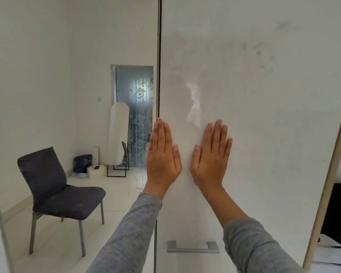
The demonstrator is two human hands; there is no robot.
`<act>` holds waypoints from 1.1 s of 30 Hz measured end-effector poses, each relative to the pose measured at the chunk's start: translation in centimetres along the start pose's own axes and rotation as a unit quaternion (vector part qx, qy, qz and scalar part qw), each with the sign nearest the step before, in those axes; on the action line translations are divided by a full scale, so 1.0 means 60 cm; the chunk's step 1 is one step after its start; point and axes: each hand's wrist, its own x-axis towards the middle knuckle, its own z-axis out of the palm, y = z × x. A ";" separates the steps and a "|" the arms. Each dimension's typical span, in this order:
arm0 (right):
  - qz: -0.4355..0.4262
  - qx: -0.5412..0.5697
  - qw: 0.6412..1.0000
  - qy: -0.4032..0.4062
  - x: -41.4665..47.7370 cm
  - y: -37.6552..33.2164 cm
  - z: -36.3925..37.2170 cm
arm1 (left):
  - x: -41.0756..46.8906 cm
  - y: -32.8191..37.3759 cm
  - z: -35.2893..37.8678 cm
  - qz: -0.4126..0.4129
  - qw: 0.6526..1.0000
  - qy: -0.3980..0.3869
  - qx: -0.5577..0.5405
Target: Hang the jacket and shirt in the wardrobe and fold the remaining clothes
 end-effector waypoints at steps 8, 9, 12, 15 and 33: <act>-0.005 -0.037 0.999 0.020 0.004 0.002 0.022 | 0.002 -0.005 0.013 0.002 0.998 -0.008 0.059; -0.006 -0.039 0.999 0.019 0.004 0.001 0.020 | 0.002 -0.004 0.011 0.001 0.998 -0.008 0.058; -0.006 -0.036 0.999 0.002 0.002 -0.002 0.008 | 0.004 0.002 -0.001 0.000 0.999 -0.021 0.049; -0.012 -0.034 0.999 -0.027 0.001 0.000 -0.012 | 0.006 0.009 -0.014 -0.004 0.998 -0.046 0.043; 0.011 0.036 0.962 -0.271 -0.086 -0.005 -0.137 | -0.032 0.050 -0.131 -0.053 0.979 -0.193 0.040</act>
